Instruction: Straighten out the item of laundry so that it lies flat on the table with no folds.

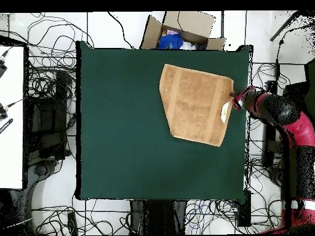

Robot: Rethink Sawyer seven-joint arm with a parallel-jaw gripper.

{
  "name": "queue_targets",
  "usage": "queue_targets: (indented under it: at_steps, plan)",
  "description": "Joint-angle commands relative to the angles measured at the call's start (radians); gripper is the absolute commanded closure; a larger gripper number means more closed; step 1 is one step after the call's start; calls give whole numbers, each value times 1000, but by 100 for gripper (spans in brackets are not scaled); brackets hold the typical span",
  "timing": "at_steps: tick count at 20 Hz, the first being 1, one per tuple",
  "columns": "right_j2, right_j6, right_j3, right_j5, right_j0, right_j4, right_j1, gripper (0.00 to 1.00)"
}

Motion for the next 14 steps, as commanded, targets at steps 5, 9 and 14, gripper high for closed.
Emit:
queue_targets:
  at_steps: [5, 9, 14]
  plan:
    - [-19, -217, -164, 114, 21, -1, 15, 100]
    - [-30, -185, -145, 110, 34, -5, 9, 100]
    - [-57, -162, -137, 128, 52, -20, -3, 100]
